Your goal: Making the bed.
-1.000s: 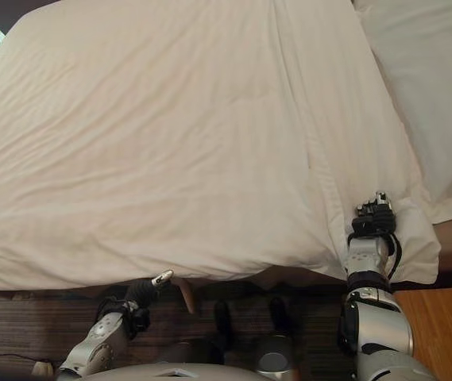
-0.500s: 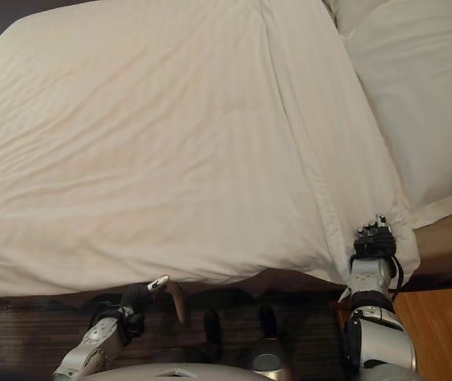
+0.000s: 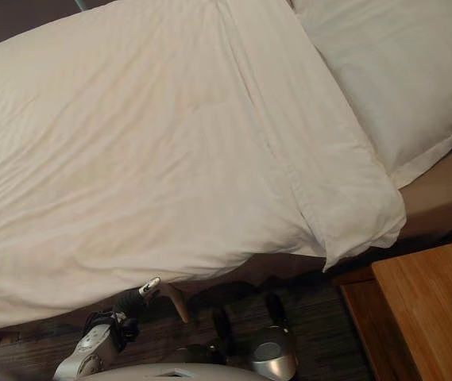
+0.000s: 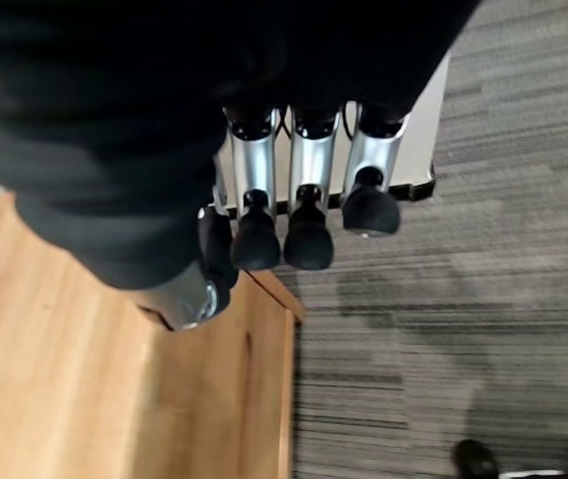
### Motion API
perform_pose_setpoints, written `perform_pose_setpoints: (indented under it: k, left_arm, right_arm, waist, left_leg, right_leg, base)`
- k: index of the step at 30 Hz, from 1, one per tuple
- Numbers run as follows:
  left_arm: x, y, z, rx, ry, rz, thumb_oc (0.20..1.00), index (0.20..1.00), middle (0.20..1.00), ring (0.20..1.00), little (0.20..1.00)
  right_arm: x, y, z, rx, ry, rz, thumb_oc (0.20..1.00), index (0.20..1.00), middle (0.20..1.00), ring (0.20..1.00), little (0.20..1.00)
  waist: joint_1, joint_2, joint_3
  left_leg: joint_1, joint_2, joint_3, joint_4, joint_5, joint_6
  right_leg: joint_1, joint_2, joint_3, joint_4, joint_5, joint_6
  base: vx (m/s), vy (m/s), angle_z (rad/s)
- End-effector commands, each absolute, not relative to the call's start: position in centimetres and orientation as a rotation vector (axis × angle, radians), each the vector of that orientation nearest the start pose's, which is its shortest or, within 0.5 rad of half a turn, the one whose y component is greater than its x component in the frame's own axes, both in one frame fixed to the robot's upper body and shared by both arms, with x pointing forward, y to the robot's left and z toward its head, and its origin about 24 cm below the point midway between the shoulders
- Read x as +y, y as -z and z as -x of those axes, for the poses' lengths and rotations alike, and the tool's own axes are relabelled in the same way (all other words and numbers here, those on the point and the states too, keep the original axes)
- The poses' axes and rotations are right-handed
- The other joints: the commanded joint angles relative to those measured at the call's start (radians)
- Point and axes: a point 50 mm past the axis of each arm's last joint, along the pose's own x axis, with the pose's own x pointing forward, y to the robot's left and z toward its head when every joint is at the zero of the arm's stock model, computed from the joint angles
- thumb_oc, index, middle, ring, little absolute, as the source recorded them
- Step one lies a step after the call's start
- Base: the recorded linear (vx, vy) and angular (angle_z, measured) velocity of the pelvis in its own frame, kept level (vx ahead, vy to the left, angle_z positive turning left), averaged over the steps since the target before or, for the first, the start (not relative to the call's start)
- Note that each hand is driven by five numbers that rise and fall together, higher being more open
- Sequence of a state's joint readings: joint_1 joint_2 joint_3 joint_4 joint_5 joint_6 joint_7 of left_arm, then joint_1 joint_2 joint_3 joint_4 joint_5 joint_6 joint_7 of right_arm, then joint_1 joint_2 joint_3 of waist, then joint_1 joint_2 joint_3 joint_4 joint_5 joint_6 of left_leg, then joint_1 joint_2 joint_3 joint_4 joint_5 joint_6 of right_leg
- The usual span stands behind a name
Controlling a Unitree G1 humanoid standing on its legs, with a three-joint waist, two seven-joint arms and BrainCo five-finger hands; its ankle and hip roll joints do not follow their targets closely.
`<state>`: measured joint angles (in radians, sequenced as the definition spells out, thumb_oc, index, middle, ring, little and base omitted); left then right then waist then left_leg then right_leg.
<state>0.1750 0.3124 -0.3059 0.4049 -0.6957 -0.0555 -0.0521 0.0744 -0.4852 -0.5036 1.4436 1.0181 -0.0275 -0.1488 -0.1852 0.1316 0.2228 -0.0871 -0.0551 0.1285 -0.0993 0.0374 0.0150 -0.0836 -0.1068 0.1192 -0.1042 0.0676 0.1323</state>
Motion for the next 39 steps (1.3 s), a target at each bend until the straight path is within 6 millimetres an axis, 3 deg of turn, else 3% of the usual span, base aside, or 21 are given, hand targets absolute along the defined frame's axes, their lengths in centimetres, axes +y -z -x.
perform_pose_setpoints:
  k: [1,3,5,6,8,9,10,14,15,17,21,24,25,27,39]
  left_arm:
    - [16.2,4.7,-21.2,0.381,0.128,0.384,1.0,1.0,1.0,1.0,1.0]
    - [16.6,4.8,-21.1,0.383,0.102,0.373,1.0,1.0,1.0,1.0,1.0]
    - [17.2,4.8,-21.0,0.377,0.069,0.35,1.0,1.0,1.0,1.0,1.0]
    - [17.4,4.8,-20.9,0.375,0.05,0.339,1.0,1.0,1.0,1.0,1.0]
    - [17.4,4.9,-20.8,0.376,0.05,0.337,1.0,1.0,1.0,1.0,1.0]
    - [17.6,5.2,-20.6,0.387,0.026,0.317,1.0,1.0,1.0,1.0,1.0]
    - [17.5,5.4,-20.5,0.394,0.021,0.316,1.0,1.0,1.0,1.0,1.0]
    - [17.3,5.3,-20.5,0.392,0.017,0.307,1.0,1.0,1.0,1.0,1.0]
    - [17.4,5.3,-20.5,0.392,0.016,0.306,1.0,1.0,1.0,1.0,1.0]
    - [17.2,5.1,-20.5,0.382,0.018,0.307,1.0,1.0,1.0,1.0,1.0]
    - [16.9,5.3,-20.2,0.393,0.027,0.297,1.0,1.0,1.0,1.0,1.0]
    - [16.9,5.4,-20.2,0.397,0.03,0.293,1.0,1.0,1.0,1.0,1.0]
    - [16.8,5.3,-20.3,0.392,0.031,0.296,1.0,1.0,1.0,1.0,1.0]
    - [16.7,5.3,-20.4,0.388,0.037,0.294,1.0,1.0,1.0,1.0,1.0]
    - [15.9,5.1,-20.9,0.388,0.074,0.29,1.0,1.0,1.0,1.0,1.0]
  right_arm:
    - [-39.7,9.4,-3.6,0.633,1.501,-0.651,0.2,0.2,0.2,0.2,0.2]
    - [-41.4,7.4,-6.1,0.457,1.459,-0.611,0.2,0.2,0.2,0.2,0.2]
    - [-43.0,3.9,-9.7,0.258,1.343,-0.47,0.2,0.2,0.2,0.2,0.2]
    - [-42.8,1.1,-12.4,0.098,1.241,-0.393,0.2,0.2,0.2,0.2,0.2]
    - [-42.6,1.2,-12.3,0.102,1.244,-0.392,0.2,0.2,0.2,0.2,0.2]
    - [-39.7,-3.8,-16.3,-0.193,1.027,-0.323,0.2,0.2,0.2,0.2,0.2]
    - [-37.8,-5.8,-17.8,-0.302,0.907,-0.339,0.2,0.2,0.2,0.2,0.2]
    - [-33.6,-9.9,-20.1,-0.444,0.671,-0.24,0.2,0.2,0.2,0.2,0.2]
    - [-33.5,-9.9,-20.1,-0.443,0.671,-0.239,0.2,0.2,0.2,0.2,0.2]
    - [-30.8,-11.6,-21.2,-0.501,0.532,-0.224,0.2,0.2,0.2,0.2,0.2]
    - [-27.7,-12.3,-22.7,-0.493,0.346,-0.206,0.2,0.2,0.2,0.2,0.2]
    - [-26.2,-12.1,-23.4,-0.475,0.265,-0.241,0.2,0.2,0.2,0.2,0.2]
    - [-24.6,-11.5,-24.3,-0.433,0.18,-0.27,0.2,0.2,0.2,0.2,0.2]
    - [-23.2,-11.0,-25.1,-0.396,0.115,-0.308,0.2,0.2,0.2,0.2,0.2]
    - [-19.8,-8.4,-28.3,-0.229,0.013,-0.455,0.2,0.2,0.2,0.2,0.2]
  waist:
    - [0.004,-0.03,-0.004]
    - [0.002,-0.044,-0.006]
    - [-0.004,-0.056,-0.006]
    - [-0.011,-0.062,-0.003]
    - [-0.009,-0.063,-0.008]
    - [-0.018,-0.071,-0.015]
    - [-0.019,-0.074,-0.014]
    - [-0.012,-0.076,-0.021]
    - [-0.013,-0.077,-0.021]
    - [-0.005,-0.076,-0.022]
    - [0.01,-0.076,-0.02]
    - [0.017,-0.075,-0.016]
    - [0.028,-0.075,-0.013]
    - [0.035,-0.073,-0.009]
    - [0.064,-0.052,0.014]
  left_leg:
    - [0.046,0.035,-0.014,0.012,-0.033,-0.039]
    - [0.044,0.039,-0.011,0.012,-0.032,-0.04]
    - [0.041,0.043,-0.004,0.012,-0.029,-0.041]
    - [0.038,0.045,0.002,0.012,-0.021,-0.041]
    - [0.039,0.045,0.002,0.012,-0.029,-0.041]
    - [0.036,0.047,0.009,0.012,-0.03,-0.039]
    - [0.036,0.049,0.014,0.012,-0.022,-0.039]
    - [0.042,0.048,0.012,0.012,-0.029,-0.036]
    - [0.042,0.048,0.012,0.012,-0.029,-0.036]
    - [0.043,0.047,0.008,0.012,-0.027,-0.035]
    - [0.043,0.046,0.004,0.012,-0.024,-0.035]
    - [0.044,0.045,0.003,0.012,-0.023,-0.035]
    - [0.043,0.044,0.002,0.012,-0.021,-0.036]
    - [0.042,0.043,0.001,0.012,-0.019,-0.036]
    - [0.035,0.039,-0.009,0.012,-0.01,-0.039]
  right_leg:
    - [-0.004,0.033,-0.017,0.02,-0.01,-0.015]
    - [-0.006,0.037,-0.014,0.021,-0.009,-0.015]
    - [-0.012,0.04,-0.008,0.022,-0.004,-0.014]
    - [-0.02,0.044,-0.001,0.025,0.004,-0.014]
    - [-0.018,0.043,0.0,0.022,-0.001,-0.013]
    - [-0.024,0.046,0.008,0.023,0.002,-0.013]
    - [-0.027,0.046,0.01,0.026,0.008,-0.014]
    - [-0.02,0.044,0.01,0.025,0.002,-0.015]
    - [-0.02,0.044,0.009,0.025,0.002,-0.015]
    - [-0.018,0.042,0.005,0.025,0.002,-0.016]
    - [-0.013,0.041,0.0,0.026,0.001,-0.018]
    - [-0.012,0.04,-0.002,0.026,0.002,-0.018]
    - [-0.012,0.039,-0.003,0.025,0.003,-0.018]
    - [-0.013,0.039,-0.003,0.026,0.005,-0.019]
    - [-0.02,0.034,-0.011,0.03,0.007,-0.022]
  base:
    - [0.01,-0.005,0.1]
    - [0.0,-0.001,0.04]
    - [-0.02,0.007,-0.09]
    - [-0.01,0.013,-0.11]
    - [0.02,0.013,-0.22]
    - [0.0,0.011,-0.23]
    - [0.03,0.017,-0.24]
    - [0.02,0.007,-0.01]
    - [0.0,0.001,0.16]
    - [0.0,0.0,0.05]
    - [0.0,0.0,0.0]
    - [0.0,-0.002,0.01]
    - [0.0,0.0,0.0]
    - [-0.02,-0.016,-0.06]
    - [0.0,-0.003,0.0]
